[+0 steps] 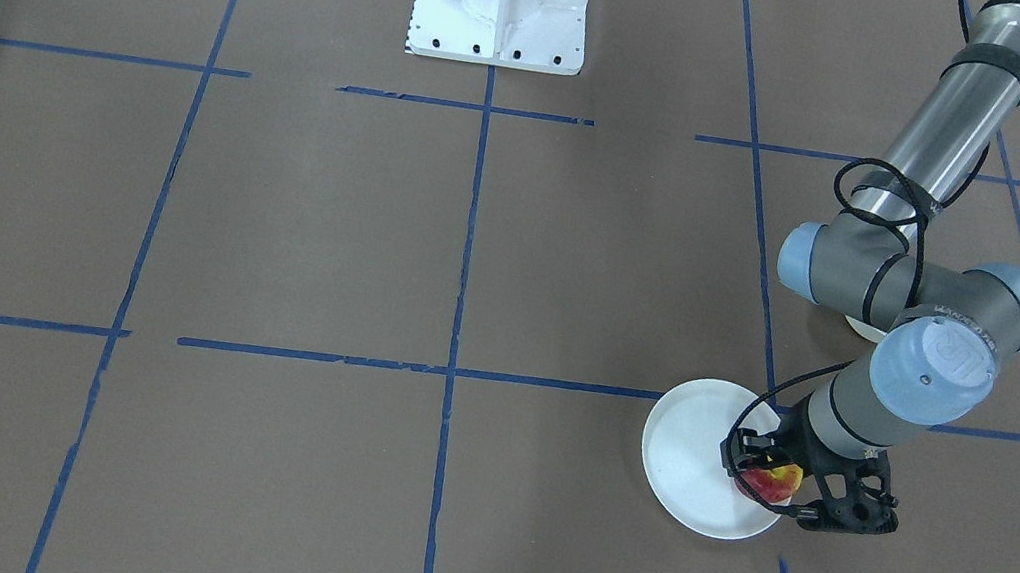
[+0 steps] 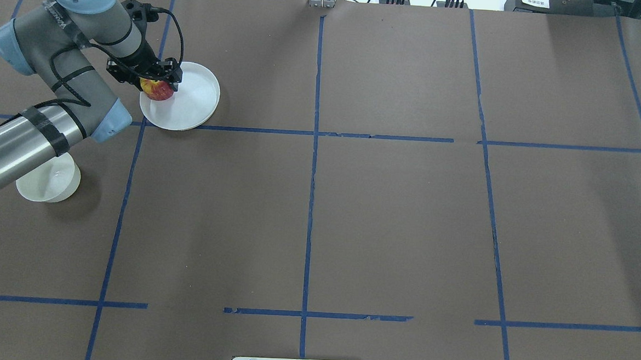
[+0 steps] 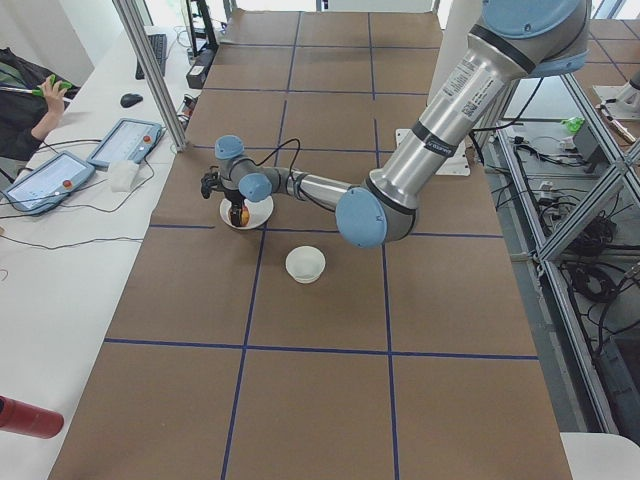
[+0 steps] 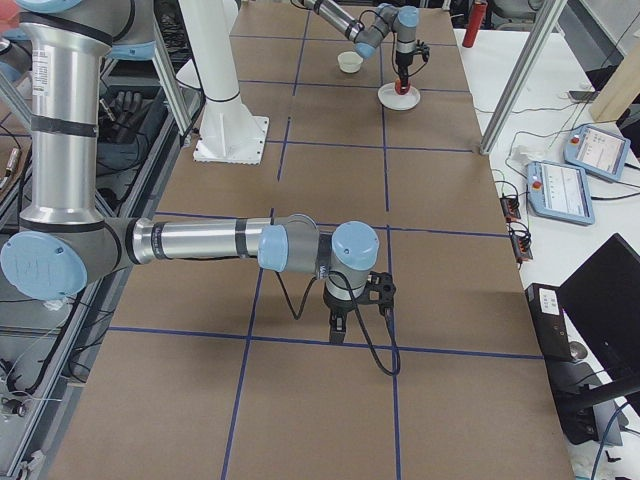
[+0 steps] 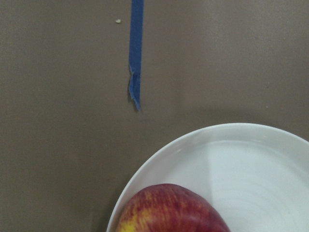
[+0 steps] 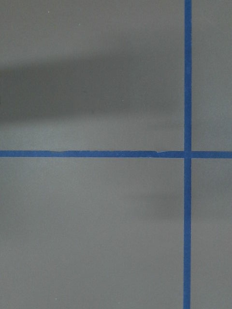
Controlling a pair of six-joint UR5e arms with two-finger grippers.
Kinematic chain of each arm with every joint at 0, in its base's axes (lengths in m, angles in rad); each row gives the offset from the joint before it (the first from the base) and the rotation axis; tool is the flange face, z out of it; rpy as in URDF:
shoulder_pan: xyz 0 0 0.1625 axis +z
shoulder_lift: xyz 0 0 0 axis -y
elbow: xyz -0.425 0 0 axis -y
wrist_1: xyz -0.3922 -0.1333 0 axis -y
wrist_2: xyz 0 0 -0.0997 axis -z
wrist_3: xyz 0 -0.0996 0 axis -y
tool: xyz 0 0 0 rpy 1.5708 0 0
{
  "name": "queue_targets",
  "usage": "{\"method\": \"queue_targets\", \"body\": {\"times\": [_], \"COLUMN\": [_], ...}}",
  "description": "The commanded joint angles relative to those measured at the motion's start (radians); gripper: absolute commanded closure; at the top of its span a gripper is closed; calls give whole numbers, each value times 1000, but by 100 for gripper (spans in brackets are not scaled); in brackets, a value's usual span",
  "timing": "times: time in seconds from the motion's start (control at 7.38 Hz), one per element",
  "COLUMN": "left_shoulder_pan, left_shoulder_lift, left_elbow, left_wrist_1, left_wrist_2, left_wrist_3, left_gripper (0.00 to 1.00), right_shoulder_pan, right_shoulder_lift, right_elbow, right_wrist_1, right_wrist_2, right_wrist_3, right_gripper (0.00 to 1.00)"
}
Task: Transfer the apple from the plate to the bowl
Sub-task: 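Lower the left gripper onto the apple and close it, then lift the apple with the left gripper and carry it over the white bowl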
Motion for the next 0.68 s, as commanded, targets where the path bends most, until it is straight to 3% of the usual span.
{"method": "queue_targets", "body": {"times": [0.0,0.14,0.41,0.54], "left_shoulder_pan": [-1,-11,-63,-77], "left_shoulder_lift": [-4,-8,12,72], "left_elbow": [-1,-5,-83,-188], "left_wrist_1": [2,2,19,51], "left_wrist_2": [0,-1,-12,-12], "left_wrist_3": [0,0,5,6], "left_gripper": [75,86,89,91], "right_shoulder_pan": [0,0,0,0], "right_shoulder_lift": [0,0,0,0], "right_elbow": [0,0,0,0], "right_wrist_1": [0,0,0,0], "right_wrist_2": [0,0,0,0], "right_wrist_3": [0,0,0,0], "right_gripper": [0,0,0,0]}}
